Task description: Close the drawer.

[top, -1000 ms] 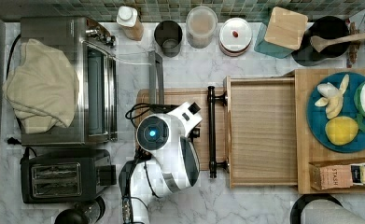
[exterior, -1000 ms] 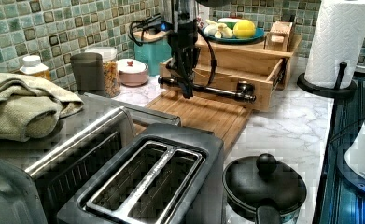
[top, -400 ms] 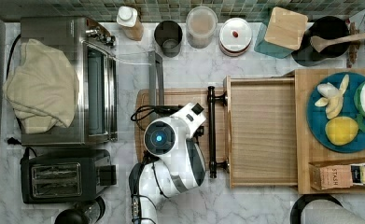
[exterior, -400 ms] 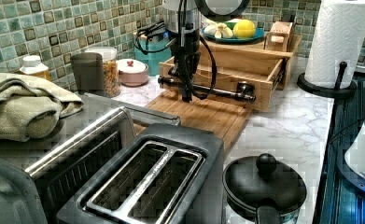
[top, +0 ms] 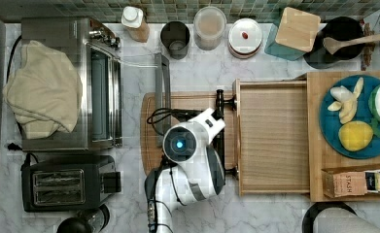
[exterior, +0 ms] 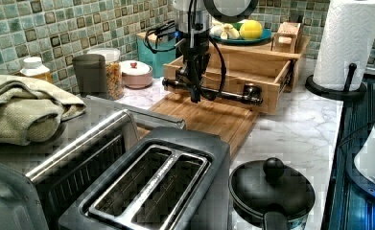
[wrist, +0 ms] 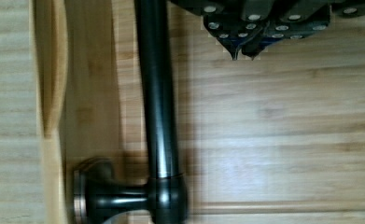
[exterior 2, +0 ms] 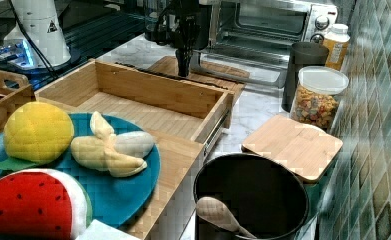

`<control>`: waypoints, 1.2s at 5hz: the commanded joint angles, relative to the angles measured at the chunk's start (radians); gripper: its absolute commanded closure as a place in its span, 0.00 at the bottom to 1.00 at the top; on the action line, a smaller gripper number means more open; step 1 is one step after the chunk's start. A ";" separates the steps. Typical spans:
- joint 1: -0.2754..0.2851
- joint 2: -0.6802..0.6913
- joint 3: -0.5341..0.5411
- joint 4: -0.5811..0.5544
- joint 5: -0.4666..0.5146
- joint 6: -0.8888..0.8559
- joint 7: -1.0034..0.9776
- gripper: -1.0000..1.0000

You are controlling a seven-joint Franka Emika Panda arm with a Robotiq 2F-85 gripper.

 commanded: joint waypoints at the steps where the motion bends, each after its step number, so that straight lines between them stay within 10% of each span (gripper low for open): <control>1: -0.098 0.025 -0.067 0.001 0.009 0.026 -0.217 1.00; 6: -0.215 0.090 -0.287 0.125 -0.151 -0.046 -0.302 1.00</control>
